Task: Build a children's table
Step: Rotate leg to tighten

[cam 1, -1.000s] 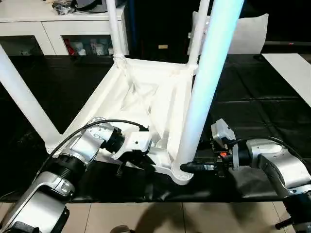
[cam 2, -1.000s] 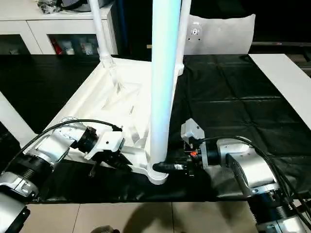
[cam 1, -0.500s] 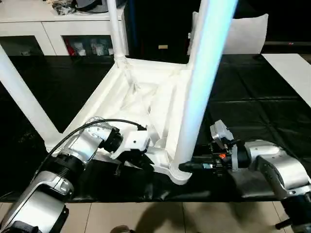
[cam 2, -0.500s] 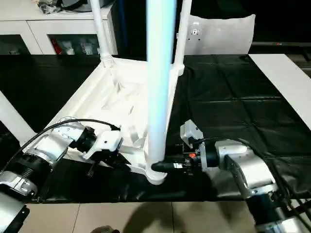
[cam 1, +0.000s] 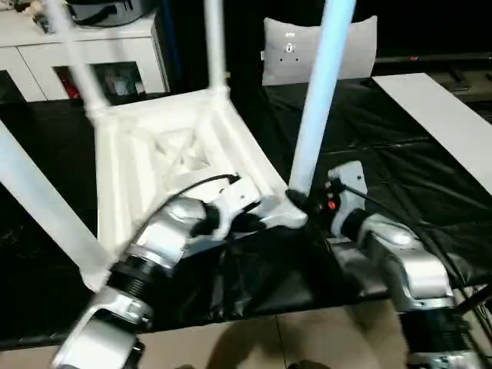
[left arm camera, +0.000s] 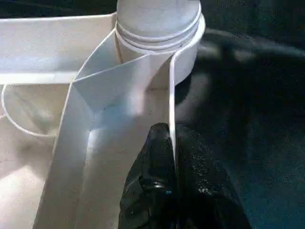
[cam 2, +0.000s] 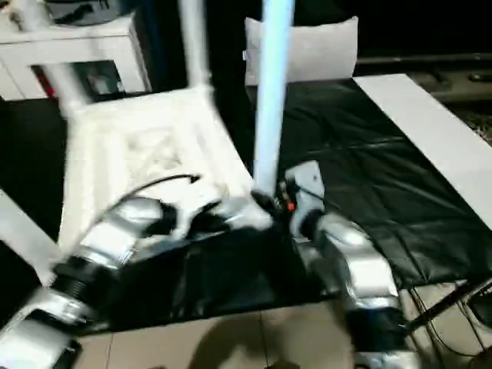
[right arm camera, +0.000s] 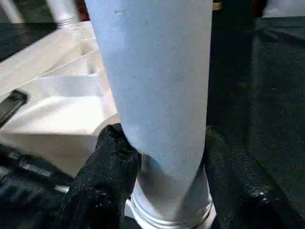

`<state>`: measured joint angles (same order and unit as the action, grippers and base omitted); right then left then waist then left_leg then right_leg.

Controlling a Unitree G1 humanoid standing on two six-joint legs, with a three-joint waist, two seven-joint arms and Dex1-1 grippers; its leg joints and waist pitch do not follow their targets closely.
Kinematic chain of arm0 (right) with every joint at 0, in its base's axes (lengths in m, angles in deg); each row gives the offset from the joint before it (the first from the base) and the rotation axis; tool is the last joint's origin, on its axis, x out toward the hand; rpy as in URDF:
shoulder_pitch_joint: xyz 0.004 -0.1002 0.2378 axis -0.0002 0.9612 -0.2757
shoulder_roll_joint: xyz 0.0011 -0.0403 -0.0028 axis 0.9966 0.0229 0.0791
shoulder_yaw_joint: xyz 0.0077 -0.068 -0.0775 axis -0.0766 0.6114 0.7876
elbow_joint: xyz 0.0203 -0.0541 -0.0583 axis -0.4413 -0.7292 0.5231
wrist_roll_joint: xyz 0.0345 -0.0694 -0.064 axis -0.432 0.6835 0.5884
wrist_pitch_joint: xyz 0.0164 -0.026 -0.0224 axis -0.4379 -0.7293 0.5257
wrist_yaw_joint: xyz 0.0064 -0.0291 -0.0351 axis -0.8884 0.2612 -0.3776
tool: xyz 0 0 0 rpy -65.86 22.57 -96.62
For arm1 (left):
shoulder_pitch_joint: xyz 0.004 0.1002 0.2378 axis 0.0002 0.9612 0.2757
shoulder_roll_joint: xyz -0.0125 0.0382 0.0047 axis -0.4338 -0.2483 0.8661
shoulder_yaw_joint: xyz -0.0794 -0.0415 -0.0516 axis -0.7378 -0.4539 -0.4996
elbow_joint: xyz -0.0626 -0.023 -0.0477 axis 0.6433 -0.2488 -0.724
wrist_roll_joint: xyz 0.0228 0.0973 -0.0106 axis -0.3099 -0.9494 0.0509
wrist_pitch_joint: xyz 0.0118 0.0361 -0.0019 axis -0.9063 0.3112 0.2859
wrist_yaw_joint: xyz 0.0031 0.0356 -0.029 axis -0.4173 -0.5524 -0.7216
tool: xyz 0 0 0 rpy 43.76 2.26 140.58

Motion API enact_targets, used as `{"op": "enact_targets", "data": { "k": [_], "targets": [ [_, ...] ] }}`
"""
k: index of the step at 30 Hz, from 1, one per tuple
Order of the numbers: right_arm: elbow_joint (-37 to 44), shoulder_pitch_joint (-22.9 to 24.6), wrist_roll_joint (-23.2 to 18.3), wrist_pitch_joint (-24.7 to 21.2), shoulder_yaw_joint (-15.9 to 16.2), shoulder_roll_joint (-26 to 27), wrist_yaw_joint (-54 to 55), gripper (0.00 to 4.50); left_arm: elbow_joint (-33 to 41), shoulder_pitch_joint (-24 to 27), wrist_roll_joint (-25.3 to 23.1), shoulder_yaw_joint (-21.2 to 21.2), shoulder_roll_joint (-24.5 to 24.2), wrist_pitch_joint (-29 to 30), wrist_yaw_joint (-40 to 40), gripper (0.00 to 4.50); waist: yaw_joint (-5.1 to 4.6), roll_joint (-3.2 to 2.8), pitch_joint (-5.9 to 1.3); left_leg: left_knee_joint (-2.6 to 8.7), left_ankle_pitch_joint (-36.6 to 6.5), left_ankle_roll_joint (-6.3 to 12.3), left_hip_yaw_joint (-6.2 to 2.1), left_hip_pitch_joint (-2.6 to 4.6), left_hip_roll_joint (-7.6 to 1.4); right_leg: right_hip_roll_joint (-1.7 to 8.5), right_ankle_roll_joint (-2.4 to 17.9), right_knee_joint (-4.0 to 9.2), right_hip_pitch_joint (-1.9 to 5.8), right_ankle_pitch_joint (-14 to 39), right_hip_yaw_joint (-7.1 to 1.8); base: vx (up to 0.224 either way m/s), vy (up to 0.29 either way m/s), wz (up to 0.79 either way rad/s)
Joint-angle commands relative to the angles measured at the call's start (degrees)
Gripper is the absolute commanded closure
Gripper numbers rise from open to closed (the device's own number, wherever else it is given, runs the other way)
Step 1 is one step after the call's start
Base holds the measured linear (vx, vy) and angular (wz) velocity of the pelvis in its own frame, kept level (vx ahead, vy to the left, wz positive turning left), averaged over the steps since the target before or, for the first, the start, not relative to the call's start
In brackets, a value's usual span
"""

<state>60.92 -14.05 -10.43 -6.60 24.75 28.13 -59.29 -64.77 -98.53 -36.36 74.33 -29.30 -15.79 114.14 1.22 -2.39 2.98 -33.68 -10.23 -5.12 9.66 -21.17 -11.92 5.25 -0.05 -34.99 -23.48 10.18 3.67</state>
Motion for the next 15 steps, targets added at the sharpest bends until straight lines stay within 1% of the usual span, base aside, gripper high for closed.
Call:
{"op": "enact_targets", "data": {
  "k": [1, 3, 4, 5, 6, 8, 10, 11, 12, 13, 14, 15],
  "targets": [
    [-0.44, -1.34, 0.00, 1.49, 2.24, 1.70, -0.31, 2.24, 4.39, -0.56, 1.82, 0.62, 2.48, -0.91, -0.05, 4.50, 0.72, 0.94, -4.23, 3.38, -8.46, 2.71, 0.26, -0.24, -0.01, 1.89, 10.29, 4.70, 3.32, 12.93, -1.82, 0.000, 0.000, 0.00],
    [-0.22, -1.11, 0.13, 2.49, 1.93, 1.93, -0.08, 1.87, 4.91, -0.62, 1.41, 0.71, 2.27, -0.52, -0.47, 4.50, 0.97, 0.83, -4.74, 2.93, -4.04, 4.27, 0.23, -0.48, -0.03, 1.72, 12.58, 3.47, 3.69, 3.31, -1.96, 0.025, -0.002, 0.01],
    [-0.05, -0.96, -0.24, 2.35, 1.60, 1.81, -0.11, 1.84, 5.01, -0.60, 1.34, 0.75, 1.78, -0.89, -0.12, 4.50, 1.11, 0.80, -4.76, 2.85, -2.80, 5.24, 0.28, -0.43, -0.01, 1.59, 13.77, 3.20, 3.60, -0.10, -1.89, 0.000, 0.000, 0.00],
    [0.07, -0.79, -0.70, 2.32, 1.35, 1.50, -0.56, 1.84, 5.03, -0.53, 1.41, 0.79, 1.22, -1.57, 0.52, 4.50, 1.12, 0.78, -4.70, 2.83, -2.95, 5.64, 0.30, -0.41, -0.01, 1.60, 14.19, 3.19, 3.55, -0.67, -1.87, 0.000, 0.000, 0.00],
    [0.17, -0.62, -1.20, 2.28, 1.14, 1.10, -1.06, 1.55, 5.01, -0.46, 1.57, 0.83, 0.61, -2.34, 1.24, 4.50, 1.24, 0.71, -4.65, 2.85, -3.75, 6.06, 0.33, -0.31, -0.10, 1.73, 14.78, 3.23, 3.58, -0.51, -1.88, 0.000, 0.000, 0.00],
    [0.30, 0.05, -1.70, 2.55, 1.03, -1.01, -3.65, 1.55, 5.03, -0.16, 1.91, 0.96, -0.92, -3.51, 2.55, 4.50, 1.33, 0.72, -4.50, 2.92, -5.22, 6.07, 0.37, -0.25, -0.14, 1.78, 14.88, 3.41, 3.65, 1.15, -1.88, 0.000, 0.000, 0.00],
    [0.18, 0.42, -1.98, 2.74, 1.17, -2.60, -5.86, 1.36, 4.98, 0.05, 2.38, 1.11, -1.95, -4.88, 4.23, 4.50, 1.42, 0.75, -4.34, 3.01, -6.99, 5.71, 0.40, -0.23, -0.18, 1.85, 14.45, 3.66, 3.67, 3.63, -1.87, 0.000, 0.000, 0.00],
    [0.13, 0.57, -2.30, 2.79, 0.97, -3.46, -6.97, 1.24, 4.84, 0.06, 2.49, 1.12, -2.42, -4.99, 4.75, 4.50, 1.46, 0.65, -4.23, 3.09, -8.24, 5.32, 0.43, -0.11, -0.27, 1.88, 14.08, 3.84, 3.51, 5.44, -1.90, 0.000, 0.000, 0.00],
    [0.21, 0.78, -3.34, 2.56, 0.29, -5.12, -9.25, 1.11, 4.22, -0.03, 2.53, 1.16, -3.43, -5.87, 5.74, 4.50, 1.56, 0.71, -4.13, 3.16, -9.16, 4.75, 0.43, -0.06, -0.28, 1.90, 13.67, 3.99, 3.51, 7.07, -1.90, 0.000, 0.000, 0.00],
    [0.21, 0.78, -3.34, 2.56, 0.29, -5.12, -9.25, 1.11, 4.22, -0.03, 2.53, 1.16, -3.43, -5.87, 5.74, 4.50, 1.65, 0.70, -4.14, 3.17, -9.48, 4.63, 0.43, 0.02, -0.33, 1.94, 13.50, 4.08, 3.51, 7.68, -1.93, 0.000, 0.000, 0.00],
    [0.40, 0.89, -4.20, 2.28, -0.10, -7.21, -12.44, 0.98, 3.48, -0.27, 2.67, 1.23, -4.51, -7.04, 7.16, 4.50, 1.87, 0.60, -4.12, 3.16, -9.40, 4.35, 0.46, 0.12, -0.41, 1.99, 13.20, 4.08, 3.32, 8.40, -2.01, 0.000, 0.000, 0.00],
    [0.52, 0.92, -4.55, 2.11, -0.11, -8.33, -14.12, 0.98, 3.12, -0.43, 2.74, 1.26, -4.99, -7.48, 7.85, 4.50, 1.95, 0.64, -4.12, 3.22, -9.64, 4.34, 0.38, 0.04, -0.37, 1.93, 13.04, 4.12, 3.46, 8.92, -1.90, 0.000, 0.000, 0.00]
  ]
}}
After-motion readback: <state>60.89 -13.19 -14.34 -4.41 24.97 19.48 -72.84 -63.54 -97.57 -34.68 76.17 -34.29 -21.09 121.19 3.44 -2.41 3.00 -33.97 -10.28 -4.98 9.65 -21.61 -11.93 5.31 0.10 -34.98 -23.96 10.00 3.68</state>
